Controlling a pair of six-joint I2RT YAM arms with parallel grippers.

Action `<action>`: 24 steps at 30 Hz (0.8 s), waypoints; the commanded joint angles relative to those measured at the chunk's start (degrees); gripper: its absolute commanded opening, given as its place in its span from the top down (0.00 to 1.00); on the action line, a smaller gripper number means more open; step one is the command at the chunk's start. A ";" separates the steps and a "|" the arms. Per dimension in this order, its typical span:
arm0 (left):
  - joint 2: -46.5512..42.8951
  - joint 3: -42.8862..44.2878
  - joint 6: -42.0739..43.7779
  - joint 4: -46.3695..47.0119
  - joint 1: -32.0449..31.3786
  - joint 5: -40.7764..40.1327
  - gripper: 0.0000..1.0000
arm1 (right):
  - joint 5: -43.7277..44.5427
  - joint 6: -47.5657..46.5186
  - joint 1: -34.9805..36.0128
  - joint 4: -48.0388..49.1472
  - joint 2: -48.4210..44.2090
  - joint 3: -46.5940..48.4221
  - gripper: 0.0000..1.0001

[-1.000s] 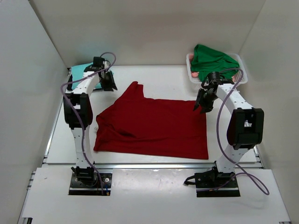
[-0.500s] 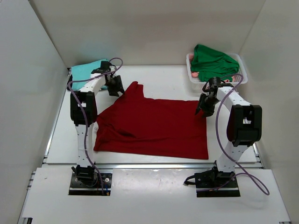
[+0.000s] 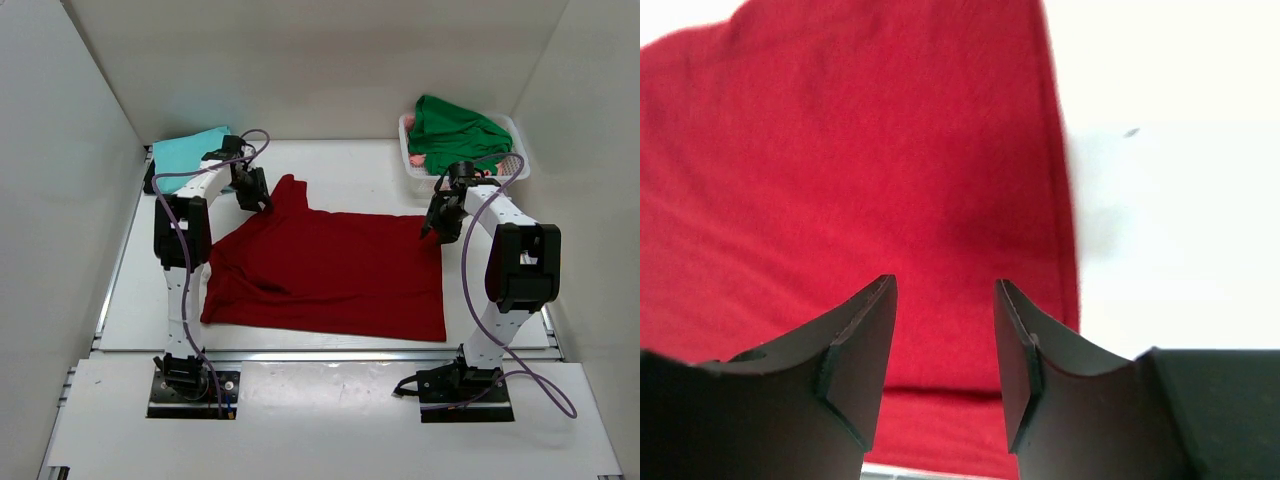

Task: Fold and stack the t-shirts
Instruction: Grap the side of the flattened tshirt furthest away from the robot with both arms

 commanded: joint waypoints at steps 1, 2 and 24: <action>-5.31 -0.65 -0.55 1.66 1.00 1.25 0.48 | 6.59 0.56 -0.52 6.36 -1.73 -0.93 0.58; -5.41 -1.09 -0.55 2.10 1.17 1.25 0.45 | 7.30 1.17 -1.13 7.76 -1.20 -1.10 0.57; 4.07 9.35 -1.52 0.17 3.72 1.86 0.38 | 9.16 4.17 -1.31 11.38 16.73 14.54 0.52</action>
